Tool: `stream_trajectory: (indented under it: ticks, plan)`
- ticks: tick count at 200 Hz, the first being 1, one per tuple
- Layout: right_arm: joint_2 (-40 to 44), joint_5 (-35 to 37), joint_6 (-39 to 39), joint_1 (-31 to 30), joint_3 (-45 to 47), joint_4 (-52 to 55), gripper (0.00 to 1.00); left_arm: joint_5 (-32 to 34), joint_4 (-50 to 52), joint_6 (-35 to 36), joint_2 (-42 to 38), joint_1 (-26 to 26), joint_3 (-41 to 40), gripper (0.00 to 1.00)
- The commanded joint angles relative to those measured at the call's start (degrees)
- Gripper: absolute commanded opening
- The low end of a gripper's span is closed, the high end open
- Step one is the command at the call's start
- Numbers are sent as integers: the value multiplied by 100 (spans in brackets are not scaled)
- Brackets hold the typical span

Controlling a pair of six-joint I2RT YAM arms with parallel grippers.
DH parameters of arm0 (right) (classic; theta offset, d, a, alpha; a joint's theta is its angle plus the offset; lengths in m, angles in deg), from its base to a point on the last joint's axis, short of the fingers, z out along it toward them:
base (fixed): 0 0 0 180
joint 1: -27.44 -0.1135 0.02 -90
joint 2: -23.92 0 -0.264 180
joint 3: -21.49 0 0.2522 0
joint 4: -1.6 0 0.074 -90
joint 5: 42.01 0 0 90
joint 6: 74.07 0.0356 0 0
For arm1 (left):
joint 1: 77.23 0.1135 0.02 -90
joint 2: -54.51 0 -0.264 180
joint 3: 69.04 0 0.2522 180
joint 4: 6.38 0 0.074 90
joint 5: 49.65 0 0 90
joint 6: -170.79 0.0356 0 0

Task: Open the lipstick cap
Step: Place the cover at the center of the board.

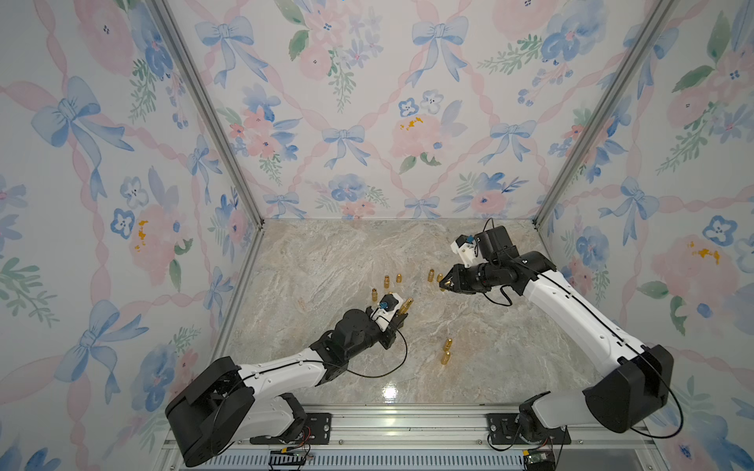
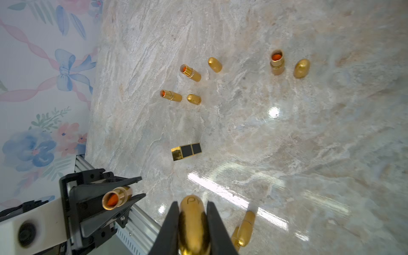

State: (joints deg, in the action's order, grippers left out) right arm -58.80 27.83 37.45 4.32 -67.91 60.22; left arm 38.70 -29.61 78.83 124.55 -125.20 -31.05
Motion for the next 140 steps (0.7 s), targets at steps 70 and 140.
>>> stream_trajectory:
  ticks: [70,140]
  plan:
    - [-1570,1760,-86,107,347,-1204,20,270,-40,-77,582,22,666,0]
    - [-2422,2311,-118,-28,208,-1478,20,313,-124,-92,888,24,815,0]
